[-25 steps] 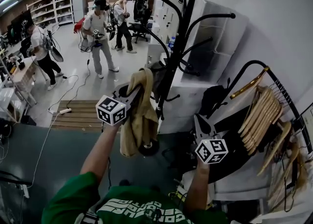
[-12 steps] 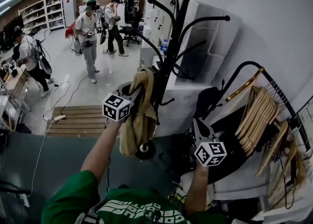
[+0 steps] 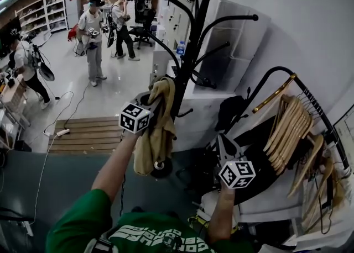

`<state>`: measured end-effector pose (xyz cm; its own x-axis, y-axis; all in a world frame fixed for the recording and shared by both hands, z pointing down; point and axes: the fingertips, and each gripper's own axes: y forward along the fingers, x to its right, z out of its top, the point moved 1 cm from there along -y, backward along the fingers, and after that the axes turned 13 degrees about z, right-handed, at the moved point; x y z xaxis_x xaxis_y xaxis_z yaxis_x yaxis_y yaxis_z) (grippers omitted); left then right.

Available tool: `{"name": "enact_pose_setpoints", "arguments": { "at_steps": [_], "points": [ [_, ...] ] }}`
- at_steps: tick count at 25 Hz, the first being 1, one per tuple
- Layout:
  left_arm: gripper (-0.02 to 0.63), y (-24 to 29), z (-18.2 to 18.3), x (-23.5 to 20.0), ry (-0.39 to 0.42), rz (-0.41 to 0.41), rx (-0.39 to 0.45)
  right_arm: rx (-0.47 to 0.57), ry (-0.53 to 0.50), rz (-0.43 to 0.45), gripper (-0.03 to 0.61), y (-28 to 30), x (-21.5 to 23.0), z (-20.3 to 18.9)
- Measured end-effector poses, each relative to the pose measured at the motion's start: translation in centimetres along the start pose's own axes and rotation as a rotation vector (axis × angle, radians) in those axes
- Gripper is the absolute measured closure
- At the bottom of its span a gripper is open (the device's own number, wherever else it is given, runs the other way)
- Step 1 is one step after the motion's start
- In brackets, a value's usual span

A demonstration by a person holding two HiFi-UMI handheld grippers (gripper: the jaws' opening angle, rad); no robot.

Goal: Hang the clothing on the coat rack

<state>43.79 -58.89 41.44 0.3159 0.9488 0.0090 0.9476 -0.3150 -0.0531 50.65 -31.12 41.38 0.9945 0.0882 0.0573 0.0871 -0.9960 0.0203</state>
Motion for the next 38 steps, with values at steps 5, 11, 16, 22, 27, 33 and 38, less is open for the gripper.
{"name": "enact_pose_setpoints", "arguments": {
  "at_steps": [5,11,16,22,27,33,38],
  "points": [
    [0.572,0.1,-0.3,0.0,-0.006,-0.002,0.013,-0.010,0.006,-0.005,0.571,-0.3,0.2,-0.6],
    [0.569,-0.2,-0.4,0.1,0.019,0.008,0.022,-0.019,0.014,0.008,0.571,0.1,-0.3,-1.0],
    [0.562,-0.8,-0.5,0.4,0.055,0.021,0.032,-0.023,0.011,0.023,0.571,0.2,-0.7,-1.0],
    [0.523,-1.8,-0.2,0.5,0.108,0.039,0.040,-0.032,0.011,0.039,0.571,0.2,-1.3,-1.3],
    [0.499,-3.2,0.0,0.6,0.130,0.059,0.054,-0.030,0.015,0.055,0.571,0.4,-1.8,-1.4],
    [0.499,-6.5,1.5,0.4,0.124,0.088,0.126,-0.029,0.017,0.091,0.571,1.4,-2.9,-1.4],
    [0.500,-9.8,1.5,0.1,0.117,0.101,0.124,-0.031,0.014,0.152,0.571,3.1,-5.0,-1.3]
  ]
}}
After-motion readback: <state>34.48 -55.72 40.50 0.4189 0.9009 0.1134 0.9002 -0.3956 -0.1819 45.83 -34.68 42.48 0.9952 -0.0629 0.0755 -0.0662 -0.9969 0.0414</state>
